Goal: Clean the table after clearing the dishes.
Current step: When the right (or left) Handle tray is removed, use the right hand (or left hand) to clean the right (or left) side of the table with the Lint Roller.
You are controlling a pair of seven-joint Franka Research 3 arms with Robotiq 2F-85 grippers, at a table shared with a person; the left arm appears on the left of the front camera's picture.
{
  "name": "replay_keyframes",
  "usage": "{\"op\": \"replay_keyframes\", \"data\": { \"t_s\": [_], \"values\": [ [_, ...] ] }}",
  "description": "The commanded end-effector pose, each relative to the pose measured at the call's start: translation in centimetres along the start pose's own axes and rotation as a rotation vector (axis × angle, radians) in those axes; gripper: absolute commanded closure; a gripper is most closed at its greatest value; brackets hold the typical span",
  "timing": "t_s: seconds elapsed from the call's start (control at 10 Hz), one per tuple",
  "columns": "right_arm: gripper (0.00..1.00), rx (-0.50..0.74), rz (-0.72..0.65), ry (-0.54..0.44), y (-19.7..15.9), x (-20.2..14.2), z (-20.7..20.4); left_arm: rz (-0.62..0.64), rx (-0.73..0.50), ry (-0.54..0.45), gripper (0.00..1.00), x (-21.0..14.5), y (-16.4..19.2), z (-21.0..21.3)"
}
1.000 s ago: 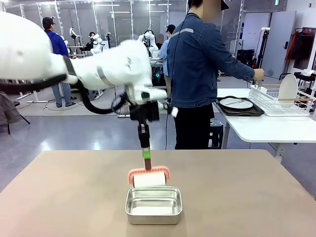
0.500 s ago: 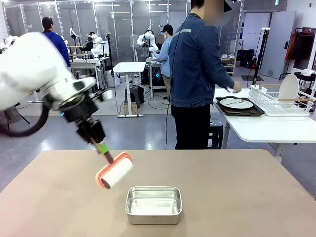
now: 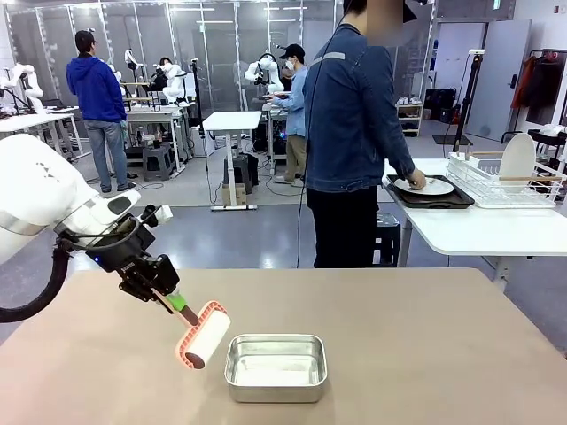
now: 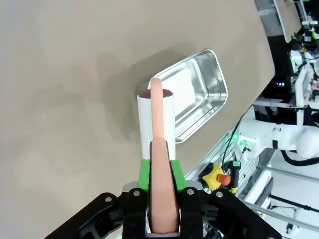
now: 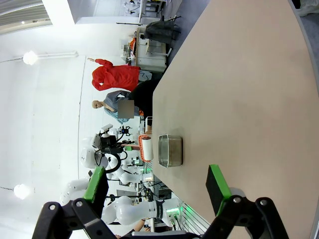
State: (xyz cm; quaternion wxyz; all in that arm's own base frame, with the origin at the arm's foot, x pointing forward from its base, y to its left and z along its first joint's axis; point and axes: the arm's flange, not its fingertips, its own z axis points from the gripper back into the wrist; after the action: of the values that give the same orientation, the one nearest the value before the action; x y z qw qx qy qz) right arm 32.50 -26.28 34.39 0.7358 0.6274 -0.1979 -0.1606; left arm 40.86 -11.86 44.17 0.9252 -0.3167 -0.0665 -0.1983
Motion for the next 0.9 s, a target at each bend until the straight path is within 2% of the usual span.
{"op": "replay_keyframes", "data": {
  "t_s": [0.0, 0.1, 0.2, 0.3, 0.4, 0.6, 0.8],
  "values": [
    [0.0, 0.011, 0.012, -0.001, 0.3, 0.0, 0.0, -0.014, 0.0, 0.024, 1.0, 0.5, -0.3, 1.2],
    [0.0, 0.011, 0.012, -0.001, 0.3, 0.0, 0.0, -0.014, 0.0, 0.024, 1.0, 0.5, -0.3, 1.2],
    [0.0, 0.011, 0.012, -0.001, 0.3, 0.0, 0.0, -0.009, 0.004, 0.004, 0.79, 0.2, -0.1, 0.3],
    [0.0, 0.011, 0.012, -0.001, 0.3, 0.0, 0.0, 0.076, -0.037, -0.07, 0.79, 1.9, 2.4, 0.4],
    [0.0, 0.011, 0.012, -0.001, 0.3, 0.0, 0.0, 0.162, -0.028, -0.198, 0.79, 2.4, 5.0, 0.9],
    [0.0, 0.011, 0.012, -0.001, 0.3, 0.0, 0.0, 0.301, -0.09, -0.288, 0.79, 2.5, 8.5, 0.4],
    [0.0, 0.011, 0.012, -0.001, 0.3, 0.0, 0.0, 0.366, -0.166, -0.239, 0.79, 3.5, 10.7, -0.8]
  ]
}}
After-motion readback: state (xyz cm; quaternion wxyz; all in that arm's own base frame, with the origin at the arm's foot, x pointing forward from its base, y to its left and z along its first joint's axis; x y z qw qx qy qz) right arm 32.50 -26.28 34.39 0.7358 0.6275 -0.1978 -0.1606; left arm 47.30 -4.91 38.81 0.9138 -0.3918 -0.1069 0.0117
